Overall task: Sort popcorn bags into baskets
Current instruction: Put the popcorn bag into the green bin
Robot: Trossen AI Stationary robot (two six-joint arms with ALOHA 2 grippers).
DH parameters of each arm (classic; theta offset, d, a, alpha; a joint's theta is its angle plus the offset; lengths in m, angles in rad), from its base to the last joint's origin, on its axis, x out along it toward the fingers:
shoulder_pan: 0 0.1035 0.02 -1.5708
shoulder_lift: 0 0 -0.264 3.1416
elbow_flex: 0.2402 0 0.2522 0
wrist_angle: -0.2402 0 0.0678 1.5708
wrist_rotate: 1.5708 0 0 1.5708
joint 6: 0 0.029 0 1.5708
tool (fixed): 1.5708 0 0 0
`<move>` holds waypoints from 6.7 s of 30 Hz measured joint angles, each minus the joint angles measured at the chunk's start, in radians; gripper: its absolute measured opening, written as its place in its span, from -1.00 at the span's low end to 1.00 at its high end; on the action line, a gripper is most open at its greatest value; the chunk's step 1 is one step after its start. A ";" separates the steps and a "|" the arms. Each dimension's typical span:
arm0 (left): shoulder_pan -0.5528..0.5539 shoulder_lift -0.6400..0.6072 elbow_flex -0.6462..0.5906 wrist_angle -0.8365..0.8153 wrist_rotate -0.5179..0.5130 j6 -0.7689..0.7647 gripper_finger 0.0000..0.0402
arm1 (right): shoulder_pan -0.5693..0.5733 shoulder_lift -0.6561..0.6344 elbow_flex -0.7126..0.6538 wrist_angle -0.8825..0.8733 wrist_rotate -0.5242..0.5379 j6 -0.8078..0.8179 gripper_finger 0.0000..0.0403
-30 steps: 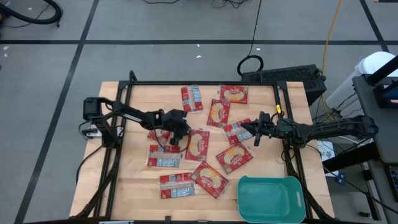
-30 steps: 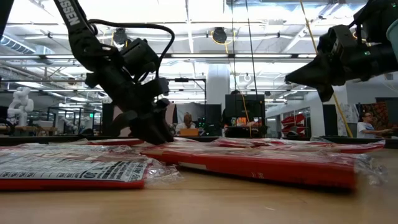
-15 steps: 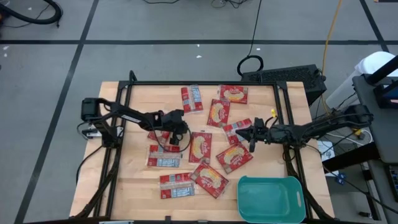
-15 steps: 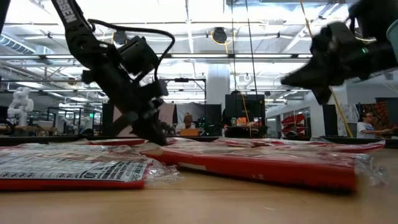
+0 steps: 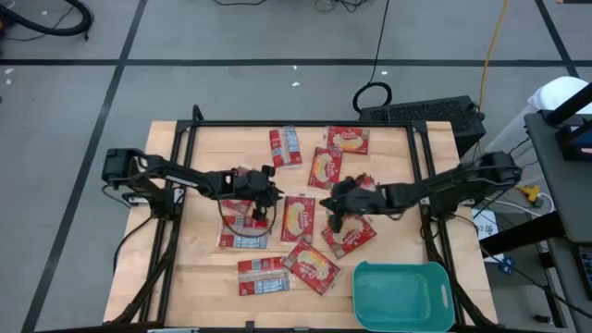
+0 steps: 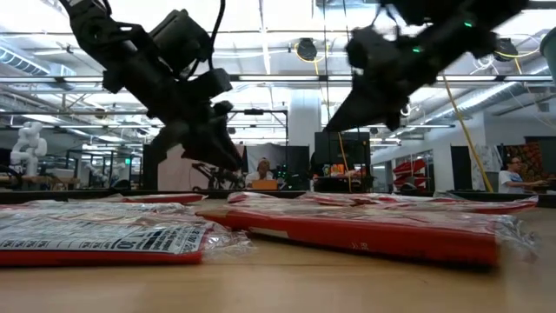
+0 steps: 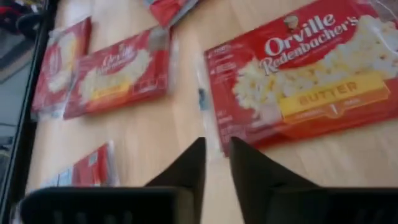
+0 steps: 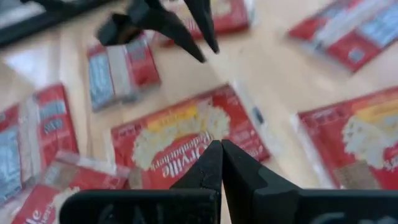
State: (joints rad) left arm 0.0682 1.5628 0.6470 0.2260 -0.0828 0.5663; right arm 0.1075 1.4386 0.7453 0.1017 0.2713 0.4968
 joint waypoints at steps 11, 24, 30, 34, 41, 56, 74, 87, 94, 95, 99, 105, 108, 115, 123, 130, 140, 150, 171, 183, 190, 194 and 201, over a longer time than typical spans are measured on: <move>-0.023 0.121 0.002 0.100 -0.059 -0.003 -0.21 | -0.089 0.286 0.230 -0.266 -0.204 -0.049 -1.00; -0.041 0.153 0.004 0.024 -0.162 0.108 -0.20 | -0.120 0.423 0.244 -0.120 -0.295 -0.132 -1.00; -0.098 0.153 0.004 -0.002 -0.270 0.207 -0.02 | -0.142 0.425 0.244 -0.109 -0.304 -0.184 -1.00; -0.143 0.153 0.005 -0.047 -0.331 0.281 0.09 | -0.154 0.426 0.244 -0.108 -0.309 -0.208 -1.00; -0.162 0.168 0.004 0.002 -0.247 0.518 0.04 | -0.160 0.428 0.243 -0.075 -0.305 -0.254 -1.00; -0.137 0.204 0.002 0.092 -0.111 0.596 -0.91 | -0.160 0.418 0.241 -0.074 -0.292 -0.228 -1.00; -0.249 0.010 0.001 0.219 -0.474 0.643 -0.87 | -0.065 0.039 0.228 -0.328 -0.027 -0.056 -0.58; -0.363 -0.012 -0.001 0.325 -0.252 0.624 -0.87 | 0.151 0.003 0.206 -0.277 0.120 -0.151 -0.24; -0.332 -0.012 0.000 0.361 -0.050 0.579 -0.92 | 0.232 -0.064 0.205 -0.276 0.126 -0.377 -0.18; -0.326 -0.012 0.000 0.363 -0.034 0.568 -0.92 | 0.241 -0.080 0.206 -0.276 0.128 -0.396 -0.17; -0.291 -0.012 0.000 0.388 0.017 0.548 -0.91 | 0.286 -0.128 0.206 -0.317 0.131 -0.472 -0.15; -0.233 -0.012 0.002 0.525 0.229 0.458 -0.92 | 0.358 -0.135 0.206 -0.340 0.191 -0.617 -0.14; -0.222 0.000 0.002 0.559 0.276 0.427 -0.91 | 0.396 -0.132 0.206 -0.288 0.297 -0.699 -0.14; -0.219 0.070 0.004 0.706 0.327 0.413 -0.91 | 0.418 -0.102 0.206 -0.182 0.303 -0.852 -0.15; -0.219 0.136 0.071 0.716 0.344 0.395 -0.88 | 0.411 -0.056 0.206 -0.030 0.241 -0.965 -0.29; -0.221 0.138 0.082 0.717 0.268 0.314 -0.87 | 0.413 -0.056 0.206 -0.035 0.231 -0.822 -0.84; -0.297 0.068 0.076 0.651 -0.320 0.185 -0.26 | 0.427 -0.100 0.325 -0.429 0.207 -0.396 -0.91; -0.326 -0.109 0.077 0.141 -0.610 -0.214 0.19 | 0.428 -0.099 0.538 -0.966 0.048 0.150 -0.97; -0.374 -0.168 0.076 -0.138 -0.531 -0.550 -0.18 | 0.669 -0.042 0.703 -1.419 -0.429 0.670 -0.98; -0.370 -0.168 0.076 -0.119 -0.518 -0.544 -0.20 | 0.792 0.154 0.703 -1.482 -0.345 0.651 -0.97; -0.364 -0.168 0.076 -0.122 -0.517 -0.537 -0.21 | 0.791 0.262 0.702 -1.496 -0.350 0.591 -0.95; -0.364 -0.168 0.076 -0.122 -0.517 -0.523 -0.21 | 0.790 0.291 0.702 -1.491 -0.349 0.584 -0.94; -0.367 -0.168 0.076 -0.126 -0.517 -0.526 -0.21 | 0.791 0.336 0.701 -1.460 -0.352 0.541 -0.87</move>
State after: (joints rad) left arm -0.2984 1.3952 0.7235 0.1004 -0.5995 0.0401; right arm 0.8984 1.7750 1.4464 -1.3585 -0.0803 1.0380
